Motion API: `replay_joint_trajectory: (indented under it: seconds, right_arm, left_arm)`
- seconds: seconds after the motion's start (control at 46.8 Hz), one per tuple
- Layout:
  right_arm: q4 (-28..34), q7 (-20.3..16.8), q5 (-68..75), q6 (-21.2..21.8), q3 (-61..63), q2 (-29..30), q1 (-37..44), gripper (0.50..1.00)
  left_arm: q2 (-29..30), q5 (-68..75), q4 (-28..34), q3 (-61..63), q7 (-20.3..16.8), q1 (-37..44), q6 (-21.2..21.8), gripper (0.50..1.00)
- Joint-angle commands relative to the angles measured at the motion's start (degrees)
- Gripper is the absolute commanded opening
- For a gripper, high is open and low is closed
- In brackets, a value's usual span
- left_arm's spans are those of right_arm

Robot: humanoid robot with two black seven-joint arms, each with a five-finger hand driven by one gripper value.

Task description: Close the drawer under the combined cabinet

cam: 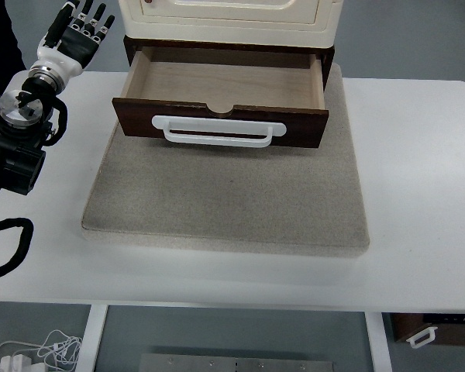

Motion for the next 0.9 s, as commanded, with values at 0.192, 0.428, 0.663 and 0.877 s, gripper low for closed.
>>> replay_joint_trajectory:
  seconds: [0.192, 0.428, 0.663, 0.877]
  right_arm:
    - [0.0, 0.0, -0.01, 0.0, 0.0, 0.0, 0.0, 0.952]
    - [0.0, 0.0, -0.01, 0.0, 0.0, 0.0, 0.0, 0.952]
    - [0.0, 0.0, -0.01, 0.0, 0.0, 0.0, 0.0, 0.952]
    - [0.0, 0.0, -0.01, 0.0, 0.0, 0.0, 0.0, 0.952]
  left_arm:
    - [0.02, -0.09, 0.09, 0.0, 0.0, -0.01, 0.0, 0.996]
    - [0.28, -0.7, 0.26, -0.17, 0.0, -0.62, -0.09, 0.996]
    - [1.25, -0.79, 0.61, -0.53, 0.0, -0.62, 0.0, 0.996]
    - [1.69, -0.61, 0.35, -0.17, 0.0, -0.45, -0.97, 0.996]
